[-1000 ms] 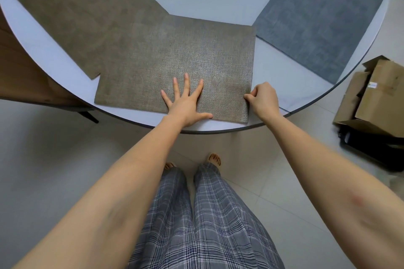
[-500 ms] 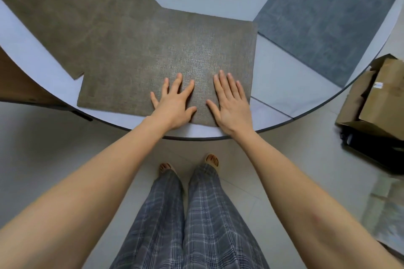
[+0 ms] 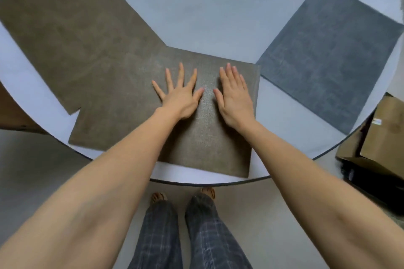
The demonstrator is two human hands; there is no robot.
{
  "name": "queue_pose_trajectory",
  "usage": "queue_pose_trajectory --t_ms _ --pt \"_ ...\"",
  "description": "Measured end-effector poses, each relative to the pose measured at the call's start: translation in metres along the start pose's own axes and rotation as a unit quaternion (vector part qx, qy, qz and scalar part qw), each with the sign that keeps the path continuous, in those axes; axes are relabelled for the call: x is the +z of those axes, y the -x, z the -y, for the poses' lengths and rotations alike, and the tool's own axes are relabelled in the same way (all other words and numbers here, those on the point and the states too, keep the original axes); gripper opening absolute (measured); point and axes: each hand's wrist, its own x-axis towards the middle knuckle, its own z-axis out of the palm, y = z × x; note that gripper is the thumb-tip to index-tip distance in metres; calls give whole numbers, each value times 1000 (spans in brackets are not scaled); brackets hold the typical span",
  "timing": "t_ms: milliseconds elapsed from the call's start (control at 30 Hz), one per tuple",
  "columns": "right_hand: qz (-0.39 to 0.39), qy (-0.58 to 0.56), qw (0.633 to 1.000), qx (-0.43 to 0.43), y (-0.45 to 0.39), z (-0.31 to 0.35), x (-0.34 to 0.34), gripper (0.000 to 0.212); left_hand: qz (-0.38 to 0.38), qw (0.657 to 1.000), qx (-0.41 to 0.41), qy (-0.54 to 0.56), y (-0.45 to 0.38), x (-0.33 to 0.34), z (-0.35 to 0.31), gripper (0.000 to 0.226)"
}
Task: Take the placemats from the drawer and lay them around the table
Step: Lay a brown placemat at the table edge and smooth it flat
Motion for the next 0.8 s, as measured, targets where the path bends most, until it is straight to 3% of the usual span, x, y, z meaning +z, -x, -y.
queue_pose_trajectory --t_ms 200,367,433,533,700,800 --pt "23 38 998 -53 -8 -29 12 65 -5 1000 -5 -24 -7 14 6 62" --pt "17 60 993 98 -18 -67 -14 64 8 1000 -3 -14 -6 11 5 63" --pt "-5 34 998 43 -20 -45 -12 67 5 1000 -5 -12 -7 11 5 63" --pt "31 20 999 -31 -16 -27 1 66 16 1000 -9 10 -6 7 4 60" --pt "41 25 991 123 -21 -22 -18 63 7 988 -1 157 -1 -16 15 52" --pt "26 -26 998 60 -22 28 -35 56 -63 951 -13 303 6 -43 46 39"
